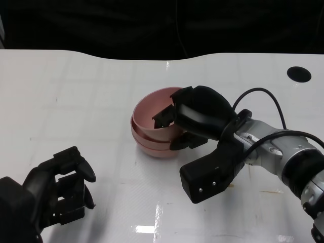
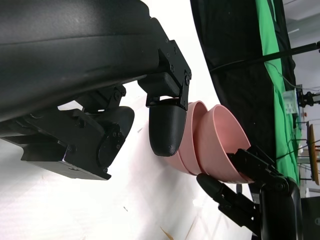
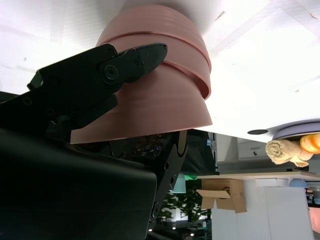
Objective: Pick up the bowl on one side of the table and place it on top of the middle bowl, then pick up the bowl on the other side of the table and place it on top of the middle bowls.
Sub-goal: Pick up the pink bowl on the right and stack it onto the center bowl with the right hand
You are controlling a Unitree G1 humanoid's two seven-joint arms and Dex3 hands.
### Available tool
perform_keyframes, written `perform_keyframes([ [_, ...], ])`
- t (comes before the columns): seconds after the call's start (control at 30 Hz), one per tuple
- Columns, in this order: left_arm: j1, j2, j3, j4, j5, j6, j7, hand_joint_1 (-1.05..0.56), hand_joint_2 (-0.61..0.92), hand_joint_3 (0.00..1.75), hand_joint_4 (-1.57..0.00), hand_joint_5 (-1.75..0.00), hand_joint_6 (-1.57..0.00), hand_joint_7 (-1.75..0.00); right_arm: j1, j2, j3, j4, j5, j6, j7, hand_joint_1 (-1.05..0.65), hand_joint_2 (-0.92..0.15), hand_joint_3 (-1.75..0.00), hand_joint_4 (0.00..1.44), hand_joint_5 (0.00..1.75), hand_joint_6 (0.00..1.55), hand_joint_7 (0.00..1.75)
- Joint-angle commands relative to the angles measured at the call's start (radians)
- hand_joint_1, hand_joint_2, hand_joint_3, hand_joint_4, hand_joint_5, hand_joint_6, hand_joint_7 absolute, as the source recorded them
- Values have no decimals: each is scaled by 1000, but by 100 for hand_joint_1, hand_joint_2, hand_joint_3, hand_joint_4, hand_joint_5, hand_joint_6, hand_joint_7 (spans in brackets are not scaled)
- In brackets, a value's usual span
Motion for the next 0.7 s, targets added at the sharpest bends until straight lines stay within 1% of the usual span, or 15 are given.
perform_keyframes([
  [0.03, -5, 8, 2, 5, 7, -15, 1, 35, 74, 122, -86, -175, -68, -175, -22, -3, 4, 1, 2, -4, -4, -28, -92, -17, 81, 173, 97, 74],
  [0.23, -6, 9, 2, 8, 9, -18, 2, 35, 74, 122, -87, -175, -68, -175, -21, 1, 8, 0, -1, 3, 4, -28, -92, -17, 81, 173, 96, 76],
  [0.27, -7, 9, 2, 7, 12, -15, 5, 35, 73, 122, -86, -175, -68, -175, -21, 4, 11, 0, -3, 7, 9, -28, -91, -12, 84, 162, 98, 63],
  [0.3, -6, 9, 2, 3, 15, -6, 11, 34, 73, 121, -86, -175, -68, -175, -21, 7, 14, 0, -5, 11, 11, -28, -91, -7, 86, 158, 104, 50],
  [0.37, -7, 8, 2, -1, 16, 5, 14, 33, 73, 121, -84, -175, -67, -175, -21, 9, 18, 2, -7, 12, 8, -28, -92, -4, 85, 159, 108, 44],
  [0.4, -7, 8, 2, -2, 15, 6, 12, 33, 74, 120, -84, -175, -67, -175, -21, 10, 19, 4, -7, 12, 5, -28, -92, -5, 83, 164, 107, 50],
  [0.47, -7, 8, 3, -4, 14, 9, 8, 33, 74, 120, -84, -175, -67, -175, -21, 11, 22, 7, -9, 11, 0, -29, -92, -7, 81, 167, 98, 71],
  [0.5, -7, 8, 3, -4, 14, 11, 7, 34, 74, 120, -84, -175, -67, -175, -21, 11, 22, 8, -9, 11, -1, -29, -92, -8, 81, 167, 96, 74],
  [0.53, -4, 8, 1, -16, 22, 22, 14, 34, 74, 120, -84, -175, -67, -175, -22, 11, 24, 6, -9, 9, -3, -29, -92, -8, 81, 168, 95, 76],
  [0.57, -1, 9, -1, -24, 30, 26, 19, 33, 75, 119, -82, -175, -66, -175, -22, 11, 26, 6, -8, 7, -5, -30, -92, -7, 83, 161, 95, 71],
  [0.6, 1, 10, -2, -27, 36, 25, 20, 34, 75, 118, -82, -175, -65, -175, -22, 11, 27, 5, -7, 5, -5, -31, -92, -7, 86, 152, 97, 63],
  [0.63, 1, 11, -3, -24, 40, 15, 18, 34, 75, 118, -82, -175, -65, -175, -22, 11, 27, 6, -5, 3, -4, -31, -92, -8, 87, 152, 99, 61],
  [0.7, 1, 12, -3, -18, 42, 2, 15, 34, 75, 118, -81, -175, -64, -175, -22, 11, 26, 6, -3, 0, -2, -30, -92, -10, 84, 160, 97, 72],
])
